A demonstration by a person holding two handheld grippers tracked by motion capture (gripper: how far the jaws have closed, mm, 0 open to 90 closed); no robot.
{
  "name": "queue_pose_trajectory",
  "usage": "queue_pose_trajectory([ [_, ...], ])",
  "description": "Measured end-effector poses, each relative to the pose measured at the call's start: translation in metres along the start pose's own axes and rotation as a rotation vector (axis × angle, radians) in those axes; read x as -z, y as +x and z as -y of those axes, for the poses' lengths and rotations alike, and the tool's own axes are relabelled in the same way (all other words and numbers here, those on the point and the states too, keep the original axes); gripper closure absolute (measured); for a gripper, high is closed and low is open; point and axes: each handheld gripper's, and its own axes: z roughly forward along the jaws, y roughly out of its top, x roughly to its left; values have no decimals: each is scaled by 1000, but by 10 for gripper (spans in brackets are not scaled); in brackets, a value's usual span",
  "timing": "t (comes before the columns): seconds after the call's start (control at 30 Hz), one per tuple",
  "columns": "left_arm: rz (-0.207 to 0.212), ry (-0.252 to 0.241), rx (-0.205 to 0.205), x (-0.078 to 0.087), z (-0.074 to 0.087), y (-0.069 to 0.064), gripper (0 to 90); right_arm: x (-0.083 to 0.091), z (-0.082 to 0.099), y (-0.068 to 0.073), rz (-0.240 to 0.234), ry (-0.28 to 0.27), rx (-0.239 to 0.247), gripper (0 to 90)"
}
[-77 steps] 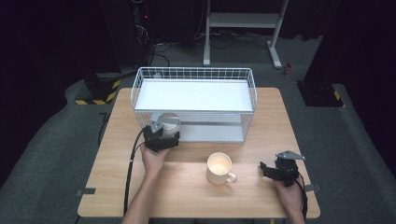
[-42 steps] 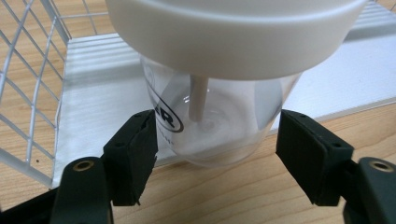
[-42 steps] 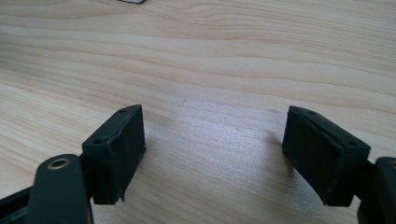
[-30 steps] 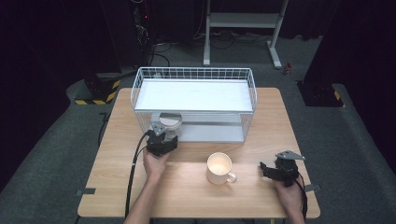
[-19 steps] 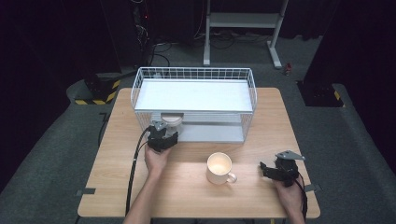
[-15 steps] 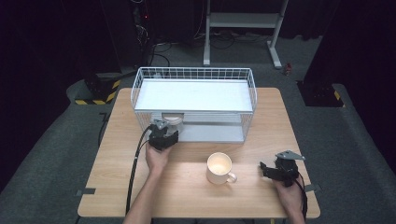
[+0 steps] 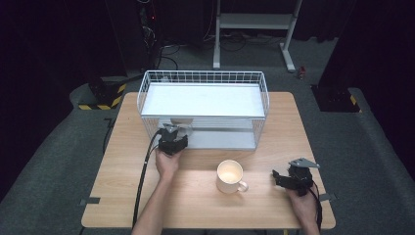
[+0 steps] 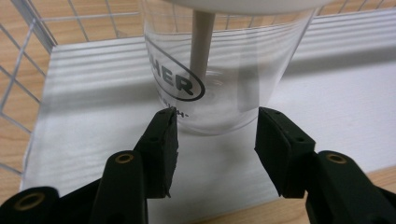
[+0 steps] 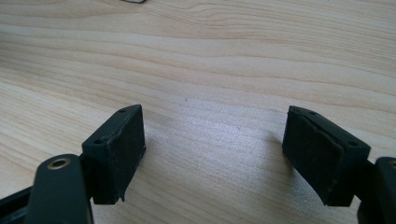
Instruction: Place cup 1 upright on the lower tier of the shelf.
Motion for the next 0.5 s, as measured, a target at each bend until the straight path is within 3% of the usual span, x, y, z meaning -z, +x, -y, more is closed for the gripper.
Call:
queue_pose_trajectory([
  [0.13,-3,1,7,-2,-6,-1,501,0,0,0,0,0,0,211],
  [0.27,-39,12,-2,-6,-9,-2,508,0,0,0,0,0,0,211],
  [0.5,-34,22,8,-13,-13,-1,522,0,0,0,0,0,0,211],
])
